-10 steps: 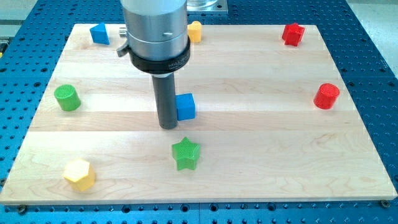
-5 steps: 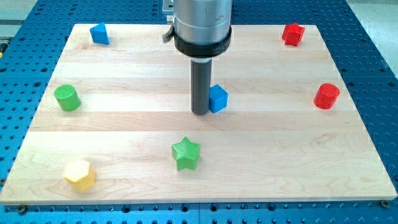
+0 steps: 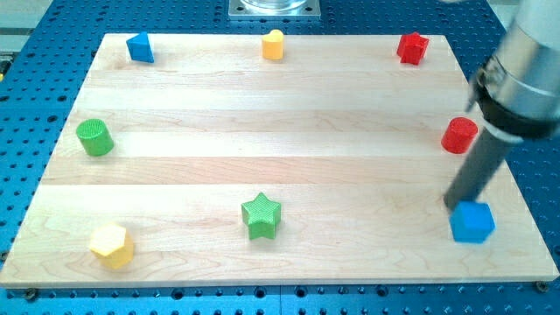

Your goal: Keep hexagon cube and green star in a diagonal line

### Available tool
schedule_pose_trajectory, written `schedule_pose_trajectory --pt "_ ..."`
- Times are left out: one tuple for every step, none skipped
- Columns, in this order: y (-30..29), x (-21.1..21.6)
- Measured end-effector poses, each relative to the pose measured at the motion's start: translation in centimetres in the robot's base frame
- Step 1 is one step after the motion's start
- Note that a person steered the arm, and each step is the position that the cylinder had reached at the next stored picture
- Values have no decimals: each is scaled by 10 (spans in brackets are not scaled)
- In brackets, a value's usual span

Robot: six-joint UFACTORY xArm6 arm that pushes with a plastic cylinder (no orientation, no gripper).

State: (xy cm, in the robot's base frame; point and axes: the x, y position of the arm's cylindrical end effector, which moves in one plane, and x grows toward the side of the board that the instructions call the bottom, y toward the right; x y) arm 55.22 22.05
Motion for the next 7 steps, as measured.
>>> schedule_pose_trajectory --pt "3 29" --pt "-46 26" --pt "-99 36" --pt "-157 59" --pt "-261 58" --pt "-343 56" --pt "-389 56"
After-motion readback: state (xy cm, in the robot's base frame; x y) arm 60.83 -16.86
